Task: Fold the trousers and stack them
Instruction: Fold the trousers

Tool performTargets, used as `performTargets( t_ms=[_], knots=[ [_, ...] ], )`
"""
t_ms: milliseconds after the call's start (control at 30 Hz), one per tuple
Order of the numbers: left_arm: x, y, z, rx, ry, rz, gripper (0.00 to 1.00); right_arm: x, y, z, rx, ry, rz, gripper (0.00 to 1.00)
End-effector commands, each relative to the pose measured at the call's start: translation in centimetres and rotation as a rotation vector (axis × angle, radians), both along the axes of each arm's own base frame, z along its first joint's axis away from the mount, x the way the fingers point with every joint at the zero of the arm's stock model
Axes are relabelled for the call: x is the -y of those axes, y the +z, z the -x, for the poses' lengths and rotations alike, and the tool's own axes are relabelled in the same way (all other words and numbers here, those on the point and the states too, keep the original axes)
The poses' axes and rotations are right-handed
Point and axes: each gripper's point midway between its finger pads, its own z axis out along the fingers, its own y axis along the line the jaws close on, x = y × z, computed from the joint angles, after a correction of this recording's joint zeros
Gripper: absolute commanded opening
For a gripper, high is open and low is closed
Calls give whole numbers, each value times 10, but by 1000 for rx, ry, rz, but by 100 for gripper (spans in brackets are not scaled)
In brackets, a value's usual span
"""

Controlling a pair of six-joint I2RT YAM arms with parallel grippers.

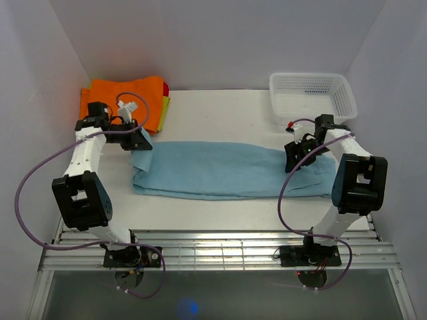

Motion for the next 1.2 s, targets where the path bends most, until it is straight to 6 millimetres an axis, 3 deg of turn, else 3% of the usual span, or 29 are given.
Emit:
performTargets(
  t_ms=[0, 100, 200, 367, 500, 733, 1000, 1167],
  knots=[
    [43, 9, -7, -38, 62, 43, 0, -11, 24, -3, 18, -13, -67, 66],
    [106, -15, 1, -102, -22, 31, 0, -12, 25, -1, 12, -12, -71, 66],
    [141, -47, 7, -167, -67, -2, 0, -11, 29, -1, 14, -14, -68, 66],
    [168, -91, 7, -265, -49, -57, 0, 5, 43, -5, 48, -38, -30, 67],
    [174, -114, 2, -310, -14, -70, 0, 44, 50, -9, 53, -129, -4, 68],
    [186, -106, 2, -261, -44, -63, 0, 103, 36, -7, 59, -240, 111, 69],
    [205, -70, 7, -194, -75, -33, 0, 88, -14, 18, -59, -210, 87, 66],
    [222, -57, 12, -196, -97, -18, 0, 77, -32, 27, -93, -200, 67, 64]
  ],
)
